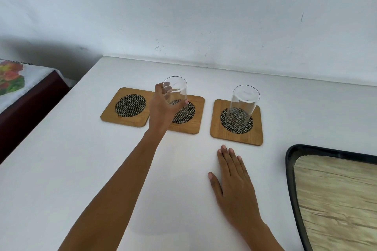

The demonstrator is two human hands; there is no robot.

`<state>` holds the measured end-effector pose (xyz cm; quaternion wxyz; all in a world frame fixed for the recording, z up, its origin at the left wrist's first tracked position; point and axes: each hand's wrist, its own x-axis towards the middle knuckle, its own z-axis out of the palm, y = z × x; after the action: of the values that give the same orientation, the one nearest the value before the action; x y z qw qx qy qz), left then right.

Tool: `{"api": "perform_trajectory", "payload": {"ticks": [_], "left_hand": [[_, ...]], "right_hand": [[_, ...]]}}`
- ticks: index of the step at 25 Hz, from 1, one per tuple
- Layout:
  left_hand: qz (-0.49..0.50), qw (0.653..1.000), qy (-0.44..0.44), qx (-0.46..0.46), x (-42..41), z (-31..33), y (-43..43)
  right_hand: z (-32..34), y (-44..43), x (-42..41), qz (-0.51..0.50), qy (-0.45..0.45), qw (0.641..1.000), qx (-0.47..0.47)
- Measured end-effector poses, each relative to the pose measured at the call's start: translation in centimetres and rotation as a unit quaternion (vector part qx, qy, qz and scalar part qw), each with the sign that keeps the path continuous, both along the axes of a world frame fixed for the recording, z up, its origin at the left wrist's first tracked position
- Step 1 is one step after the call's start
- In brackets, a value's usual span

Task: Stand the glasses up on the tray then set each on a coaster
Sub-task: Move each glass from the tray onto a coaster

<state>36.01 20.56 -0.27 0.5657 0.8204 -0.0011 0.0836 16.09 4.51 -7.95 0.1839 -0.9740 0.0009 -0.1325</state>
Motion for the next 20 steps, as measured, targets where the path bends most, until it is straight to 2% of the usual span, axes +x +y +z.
{"api": "perform_trajectory", "payload": {"ticks": [15, 20], "left_hand": [[-0.019, 0.999, -0.012, 0.031, -1.5, 1.1, -0.7], [0.04, 0.985, -0.163, 0.028, -6.6, 2.5, -2.7]], "right_hand": [[0.8, 0.0, 0.0, 0.009, 0.03, 0.999, 0.015], [2.9, -0.7, -1.2, 0.033, 0.077, 0.994, 0.07]]}}
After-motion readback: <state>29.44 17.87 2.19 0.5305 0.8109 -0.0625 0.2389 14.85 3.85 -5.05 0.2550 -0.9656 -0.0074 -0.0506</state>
